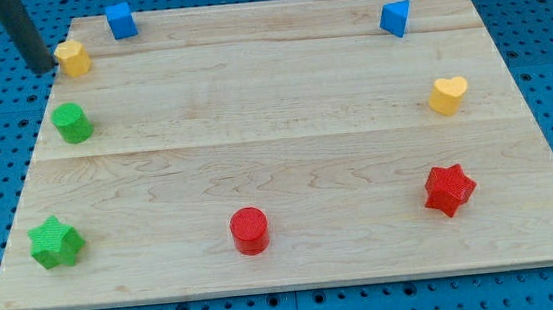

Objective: Move the blue triangle to the top of the green circle

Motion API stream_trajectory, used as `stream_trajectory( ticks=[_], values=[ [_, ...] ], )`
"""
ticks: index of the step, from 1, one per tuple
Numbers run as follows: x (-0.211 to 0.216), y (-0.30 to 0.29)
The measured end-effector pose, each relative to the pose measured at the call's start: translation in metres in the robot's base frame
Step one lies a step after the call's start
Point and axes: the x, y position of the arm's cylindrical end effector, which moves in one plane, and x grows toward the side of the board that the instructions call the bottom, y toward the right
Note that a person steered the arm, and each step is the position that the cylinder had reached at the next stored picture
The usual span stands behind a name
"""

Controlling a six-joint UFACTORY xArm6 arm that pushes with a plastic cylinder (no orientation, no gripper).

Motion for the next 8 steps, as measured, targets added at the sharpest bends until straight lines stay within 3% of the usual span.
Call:
stream_trajectory(
  ticks=[4,5,6,8],
  values=[
    [0.013,0.070],
    [0.051,0.080],
    [0.070,0.171],
    [0.026,0.410]
  ],
)
